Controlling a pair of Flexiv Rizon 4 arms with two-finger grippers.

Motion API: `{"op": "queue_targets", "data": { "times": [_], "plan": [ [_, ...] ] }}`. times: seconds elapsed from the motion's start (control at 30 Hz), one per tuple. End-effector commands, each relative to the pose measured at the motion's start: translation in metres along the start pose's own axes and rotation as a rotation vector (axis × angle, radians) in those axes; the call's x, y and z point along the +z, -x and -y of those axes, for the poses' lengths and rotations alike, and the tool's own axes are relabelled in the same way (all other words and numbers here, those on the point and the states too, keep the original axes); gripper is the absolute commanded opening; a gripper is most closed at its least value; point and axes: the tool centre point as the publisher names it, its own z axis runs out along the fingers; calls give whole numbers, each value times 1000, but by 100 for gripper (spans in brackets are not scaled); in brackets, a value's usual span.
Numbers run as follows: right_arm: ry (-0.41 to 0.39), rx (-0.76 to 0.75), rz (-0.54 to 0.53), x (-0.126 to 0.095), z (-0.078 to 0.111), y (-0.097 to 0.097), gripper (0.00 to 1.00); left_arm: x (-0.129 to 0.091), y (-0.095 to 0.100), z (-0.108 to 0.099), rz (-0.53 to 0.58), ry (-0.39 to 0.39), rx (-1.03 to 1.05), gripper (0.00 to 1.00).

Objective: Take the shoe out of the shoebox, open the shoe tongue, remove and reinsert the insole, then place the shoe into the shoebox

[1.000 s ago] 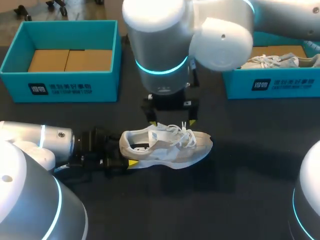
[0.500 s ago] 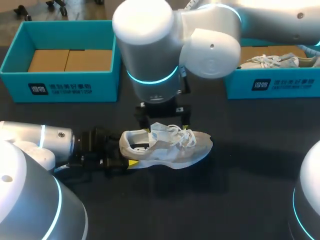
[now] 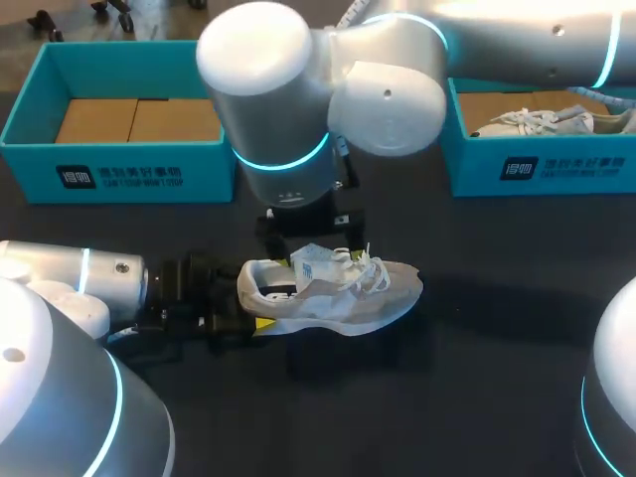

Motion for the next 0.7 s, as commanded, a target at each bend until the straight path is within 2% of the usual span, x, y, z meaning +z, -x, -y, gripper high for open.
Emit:
{"op": "queue_targets", "data": {
  "times": [0.03,0.2,0.43,0.7],
  "plan": [
    [0,270,203,11,-1,-19,100,1,-1,-3,-1,5,0,0],
    [-10,259,249,24,-6,-26,100,1,-1,-3,-1,5,0,0],
    [-12,286,263,39,-5,-24,100,1,-1,-3,-1,5,0,0],
    [10,323,327,58,-3,-20,100,1,-1,-3,-1,5,0,0]
  ]
}}
